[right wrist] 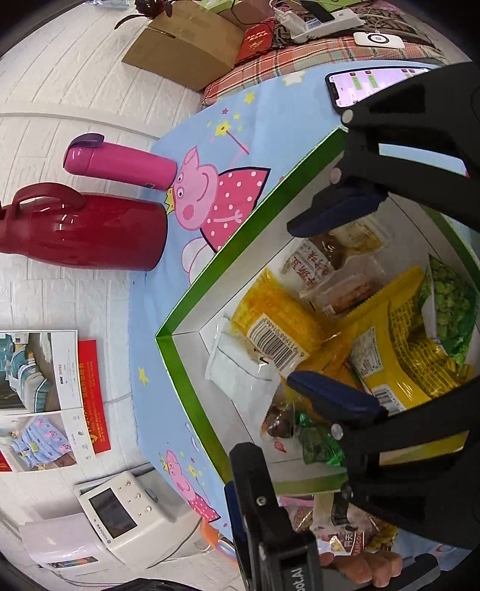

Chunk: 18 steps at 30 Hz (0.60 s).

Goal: Organize snacks
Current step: 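Carry both held snacks into the green box and open both tools, then grasp the red chip bag with the right tool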

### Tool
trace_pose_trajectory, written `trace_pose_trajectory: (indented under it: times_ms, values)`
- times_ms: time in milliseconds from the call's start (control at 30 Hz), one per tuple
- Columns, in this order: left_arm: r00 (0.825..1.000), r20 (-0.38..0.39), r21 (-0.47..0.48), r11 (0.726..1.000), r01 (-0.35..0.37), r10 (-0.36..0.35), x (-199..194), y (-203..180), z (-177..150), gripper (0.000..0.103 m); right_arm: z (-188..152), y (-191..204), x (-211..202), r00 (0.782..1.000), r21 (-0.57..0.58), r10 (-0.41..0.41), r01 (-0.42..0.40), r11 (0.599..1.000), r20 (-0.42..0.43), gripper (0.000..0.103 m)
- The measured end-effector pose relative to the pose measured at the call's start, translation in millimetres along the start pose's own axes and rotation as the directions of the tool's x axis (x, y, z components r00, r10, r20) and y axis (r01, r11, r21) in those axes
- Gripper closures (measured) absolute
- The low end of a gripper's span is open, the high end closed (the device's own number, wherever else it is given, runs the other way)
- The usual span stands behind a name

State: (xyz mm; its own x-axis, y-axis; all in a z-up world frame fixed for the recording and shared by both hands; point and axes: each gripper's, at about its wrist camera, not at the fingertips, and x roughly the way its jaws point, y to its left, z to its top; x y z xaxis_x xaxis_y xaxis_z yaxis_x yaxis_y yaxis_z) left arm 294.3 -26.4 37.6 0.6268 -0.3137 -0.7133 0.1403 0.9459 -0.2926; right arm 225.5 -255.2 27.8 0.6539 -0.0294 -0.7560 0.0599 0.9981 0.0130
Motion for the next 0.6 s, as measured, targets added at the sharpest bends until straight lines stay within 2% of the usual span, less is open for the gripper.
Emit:
trace_pose_trajectory:
  times_ms: [333,500,600]
  values:
    - [0.999,0.033,0.066,0.998,-0.006,0.004,-68.5,-20.0,-36.7,0.016,-27.6,9.6,-92.1,0.988,0.028,0.053,-0.057,0.998,0.145,0.019]
    - [0.999,0.052,0.082,0.997,-0.014,0.009,-101.0,-22.8,-66.4,0.016,-60.0,10.1,-130.1,0.975,0.058,0.079,-0.093,0.994,0.208,0.013]
    - [0.998,0.067,0.088,0.996,-0.021,0.015,-115.0,-22.1,-86.2,0.016,-83.1,10.5,-141.5,0.971,0.074,0.083,-0.102,0.992,0.225,0.012]
